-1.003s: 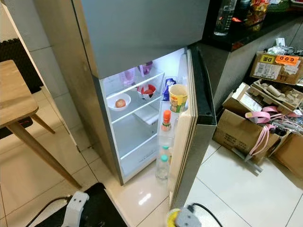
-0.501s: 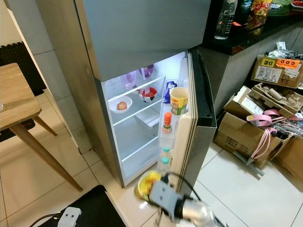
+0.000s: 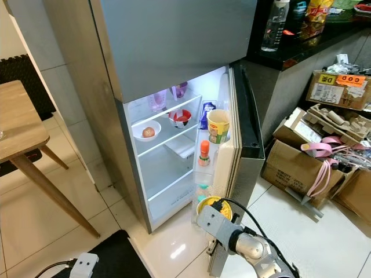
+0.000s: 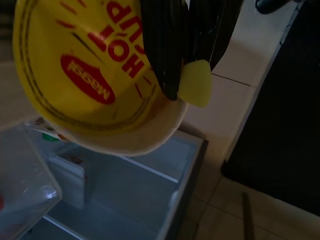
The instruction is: Restocking fridge
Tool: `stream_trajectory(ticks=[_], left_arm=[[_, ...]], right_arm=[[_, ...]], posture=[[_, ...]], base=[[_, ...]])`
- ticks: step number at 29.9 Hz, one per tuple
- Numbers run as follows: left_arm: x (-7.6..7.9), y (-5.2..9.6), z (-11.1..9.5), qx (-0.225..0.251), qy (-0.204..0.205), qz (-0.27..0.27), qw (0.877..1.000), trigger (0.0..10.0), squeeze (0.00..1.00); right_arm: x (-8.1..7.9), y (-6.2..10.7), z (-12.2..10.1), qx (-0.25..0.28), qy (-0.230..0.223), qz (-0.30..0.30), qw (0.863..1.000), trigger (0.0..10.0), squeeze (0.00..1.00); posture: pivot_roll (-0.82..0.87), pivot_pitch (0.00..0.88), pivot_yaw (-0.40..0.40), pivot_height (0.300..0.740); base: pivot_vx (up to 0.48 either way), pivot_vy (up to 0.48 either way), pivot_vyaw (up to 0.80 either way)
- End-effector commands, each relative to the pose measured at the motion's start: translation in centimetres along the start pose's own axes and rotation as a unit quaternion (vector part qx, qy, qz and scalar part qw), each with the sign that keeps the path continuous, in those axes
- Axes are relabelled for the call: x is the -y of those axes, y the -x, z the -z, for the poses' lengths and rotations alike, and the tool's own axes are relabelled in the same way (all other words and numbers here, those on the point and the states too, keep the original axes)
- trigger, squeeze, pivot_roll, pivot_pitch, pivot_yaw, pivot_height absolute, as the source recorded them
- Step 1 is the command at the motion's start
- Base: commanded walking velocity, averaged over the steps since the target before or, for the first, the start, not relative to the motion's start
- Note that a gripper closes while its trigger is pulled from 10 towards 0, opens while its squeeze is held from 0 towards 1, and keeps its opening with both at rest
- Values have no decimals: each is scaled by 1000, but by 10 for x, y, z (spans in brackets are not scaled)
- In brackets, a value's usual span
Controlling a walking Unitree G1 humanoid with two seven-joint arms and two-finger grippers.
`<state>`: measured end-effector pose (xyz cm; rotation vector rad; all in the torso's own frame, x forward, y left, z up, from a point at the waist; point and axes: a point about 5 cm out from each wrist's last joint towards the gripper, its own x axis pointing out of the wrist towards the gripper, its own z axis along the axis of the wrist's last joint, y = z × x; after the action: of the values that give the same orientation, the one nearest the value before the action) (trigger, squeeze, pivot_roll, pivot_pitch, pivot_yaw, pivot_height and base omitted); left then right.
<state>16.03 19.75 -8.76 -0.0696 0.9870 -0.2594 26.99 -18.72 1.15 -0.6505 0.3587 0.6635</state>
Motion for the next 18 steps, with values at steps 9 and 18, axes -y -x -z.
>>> stream_trajectory(ticks=[9, 18], left_arm=[[-4, 3, 5, -12, 3, -5, 1000, 10000, 0], [-2, 1, 5, -12, 4, 1, 1000, 10000, 0]], right_arm=[[74, 44, 38, -95, -48, 203, 973, 10000, 0], [101, 78, 61, -145, -66, 279, 947, 10000, 0]], posture=[[-129, 3, 20, 740], [-136, 0, 21, 740]], base=[[0, 0, 0], [0, 0, 0]])
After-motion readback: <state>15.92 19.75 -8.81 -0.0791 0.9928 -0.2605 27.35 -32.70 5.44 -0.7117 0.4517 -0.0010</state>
